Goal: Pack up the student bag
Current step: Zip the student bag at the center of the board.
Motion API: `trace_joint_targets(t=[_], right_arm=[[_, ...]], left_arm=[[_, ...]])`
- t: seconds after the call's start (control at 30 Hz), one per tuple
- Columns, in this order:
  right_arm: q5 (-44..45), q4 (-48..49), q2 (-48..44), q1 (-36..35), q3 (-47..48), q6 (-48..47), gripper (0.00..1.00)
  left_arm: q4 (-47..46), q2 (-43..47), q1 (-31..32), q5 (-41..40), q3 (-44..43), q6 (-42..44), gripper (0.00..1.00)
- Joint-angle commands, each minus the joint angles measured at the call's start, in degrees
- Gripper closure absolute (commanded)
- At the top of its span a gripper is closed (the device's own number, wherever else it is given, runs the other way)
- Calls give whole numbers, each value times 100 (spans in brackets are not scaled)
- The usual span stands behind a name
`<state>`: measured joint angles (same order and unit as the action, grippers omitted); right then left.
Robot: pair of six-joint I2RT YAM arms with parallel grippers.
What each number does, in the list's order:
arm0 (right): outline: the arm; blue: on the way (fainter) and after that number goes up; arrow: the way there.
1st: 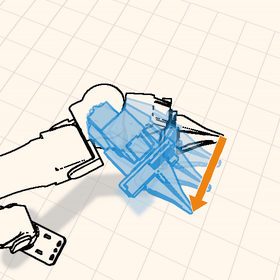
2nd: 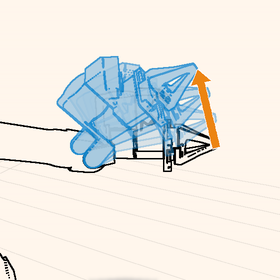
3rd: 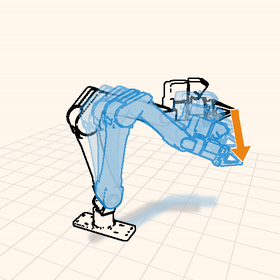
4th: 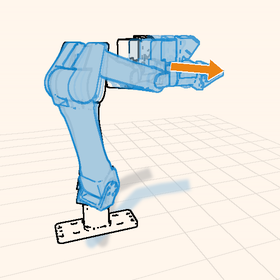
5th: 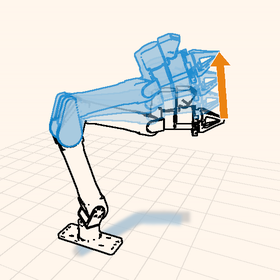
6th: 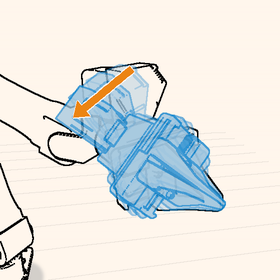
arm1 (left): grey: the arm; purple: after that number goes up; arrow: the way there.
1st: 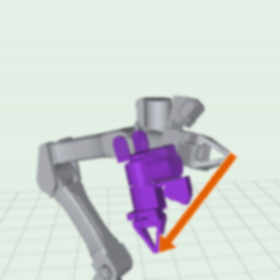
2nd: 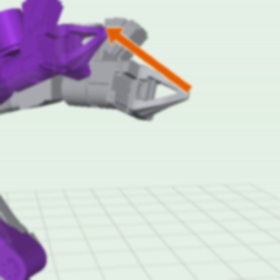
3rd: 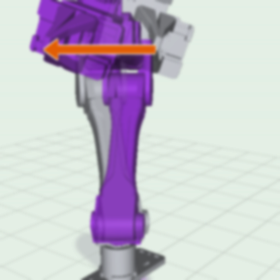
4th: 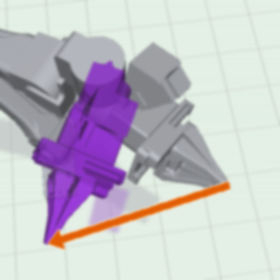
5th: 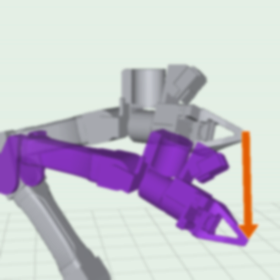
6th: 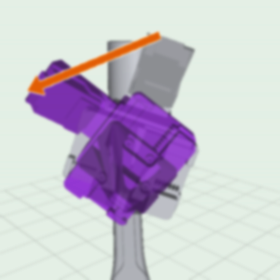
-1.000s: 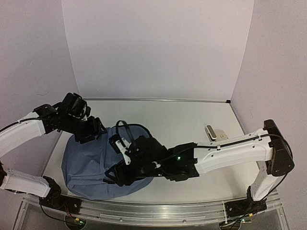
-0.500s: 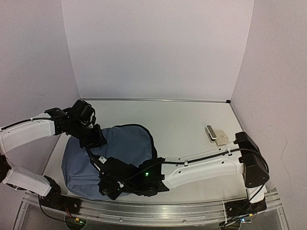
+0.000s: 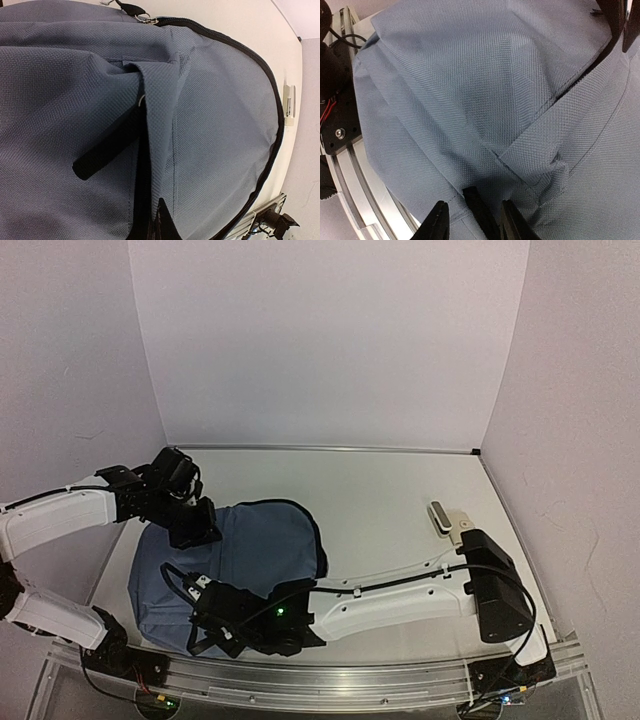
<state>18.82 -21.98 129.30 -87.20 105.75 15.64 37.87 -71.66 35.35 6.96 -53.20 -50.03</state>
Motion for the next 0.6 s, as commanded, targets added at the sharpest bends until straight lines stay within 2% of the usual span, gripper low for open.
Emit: trace_joint_targets(t=[0.0, 0.2, 0.37, 0.57], right_arm=[[422, -113, 208, -71, 312, -99, 75], [634, -122, 136, -78, 280, 4, 100], [761, -109, -138, -86, 64, 190, 100], [1079, -121, -560, -79, -513, 836, 100]], left_arm=[[-137, -52, -2, -139, 6, -33, 100], [-75, -54, -2, -294, -18, -8, 100], [-156, -110, -2, -444, -1, 97, 100], [-258, -255, -16, -638, -136, 324, 100]])
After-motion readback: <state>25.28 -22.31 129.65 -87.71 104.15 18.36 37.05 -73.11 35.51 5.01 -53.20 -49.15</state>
